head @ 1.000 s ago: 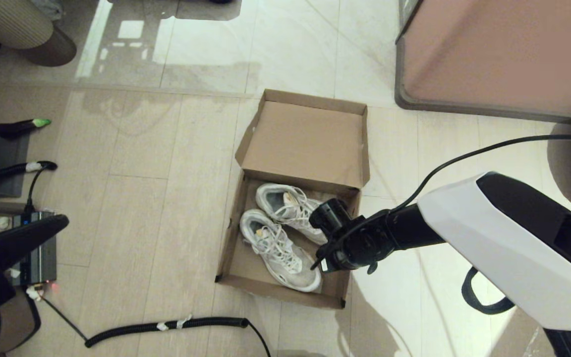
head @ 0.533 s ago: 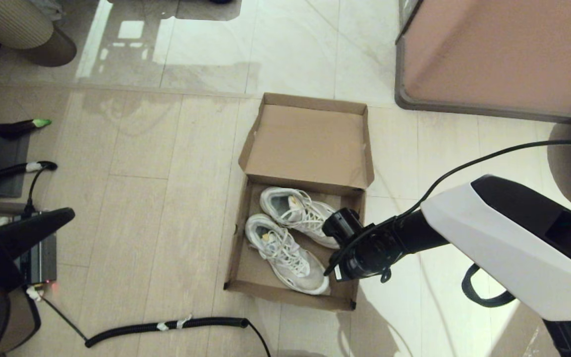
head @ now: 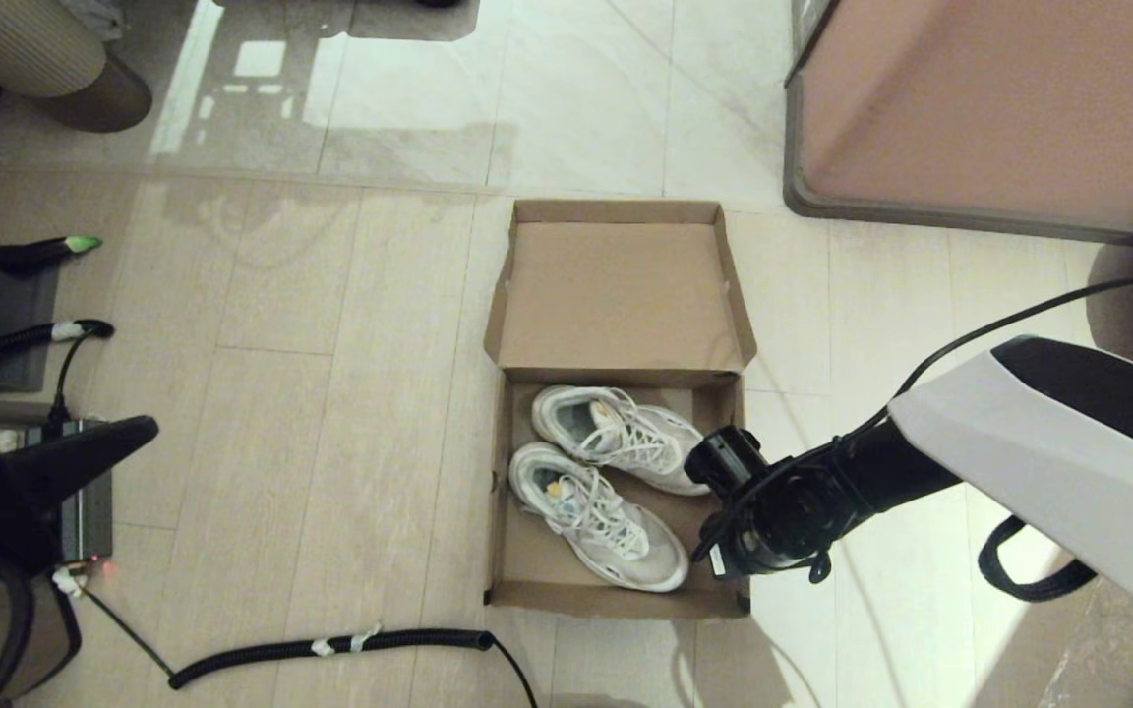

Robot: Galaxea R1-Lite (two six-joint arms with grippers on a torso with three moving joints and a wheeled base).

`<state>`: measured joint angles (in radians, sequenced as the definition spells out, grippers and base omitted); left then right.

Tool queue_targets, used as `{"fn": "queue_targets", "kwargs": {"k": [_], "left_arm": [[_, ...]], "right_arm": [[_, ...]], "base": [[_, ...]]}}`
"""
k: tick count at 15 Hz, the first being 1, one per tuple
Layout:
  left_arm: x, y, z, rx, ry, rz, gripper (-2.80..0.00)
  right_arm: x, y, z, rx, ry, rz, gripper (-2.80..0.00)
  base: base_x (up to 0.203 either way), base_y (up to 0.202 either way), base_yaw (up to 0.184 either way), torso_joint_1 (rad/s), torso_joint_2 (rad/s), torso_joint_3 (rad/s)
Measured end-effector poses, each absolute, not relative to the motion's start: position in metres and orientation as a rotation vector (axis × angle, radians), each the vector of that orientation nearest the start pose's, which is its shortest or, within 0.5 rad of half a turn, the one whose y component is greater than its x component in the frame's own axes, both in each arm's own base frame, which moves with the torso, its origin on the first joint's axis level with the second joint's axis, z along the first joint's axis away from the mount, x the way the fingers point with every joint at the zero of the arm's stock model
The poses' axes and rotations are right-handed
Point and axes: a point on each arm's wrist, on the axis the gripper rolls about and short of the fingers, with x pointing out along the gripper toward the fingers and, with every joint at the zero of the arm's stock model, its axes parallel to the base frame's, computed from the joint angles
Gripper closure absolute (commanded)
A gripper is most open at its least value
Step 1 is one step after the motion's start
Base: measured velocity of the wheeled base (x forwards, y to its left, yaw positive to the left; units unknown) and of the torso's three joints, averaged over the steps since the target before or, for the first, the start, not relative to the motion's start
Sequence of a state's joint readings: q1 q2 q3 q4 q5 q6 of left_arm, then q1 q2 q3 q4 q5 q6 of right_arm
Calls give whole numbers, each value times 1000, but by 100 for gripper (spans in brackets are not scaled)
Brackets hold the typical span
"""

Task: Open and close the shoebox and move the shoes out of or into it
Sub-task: Close the shoe box

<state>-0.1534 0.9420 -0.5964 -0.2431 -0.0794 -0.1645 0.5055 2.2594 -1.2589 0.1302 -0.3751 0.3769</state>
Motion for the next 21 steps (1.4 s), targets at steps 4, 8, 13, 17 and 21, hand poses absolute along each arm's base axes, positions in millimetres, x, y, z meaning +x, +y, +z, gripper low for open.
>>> {"fn": "queue_targets", "kwargs": {"k": [4,8,13,17,21], "left_arm": [[140,-24,247,-166,81,-275,0],[180,-31,228,-255,166,-302,0],[270,-44,233,-533,164,-299,0],[360,-55,220,-637,121,-294,0],[448,-68,202,-662,-37,-253,0]], "right_arm": [[314,202,76,-167,918,46,0],[320,207,143,-93,748,159,0],[356,156,229,49,669,209,0],[389,102,258,246,689,207,0],[427,60,237,497,678,125,0]], "base": [[0,0,0,0,0,0],[0,0,0,0,0,0],[0,0,0,0,0,0],[0,0,0,0,0,0],[0,0,0,0,0,0]]}}
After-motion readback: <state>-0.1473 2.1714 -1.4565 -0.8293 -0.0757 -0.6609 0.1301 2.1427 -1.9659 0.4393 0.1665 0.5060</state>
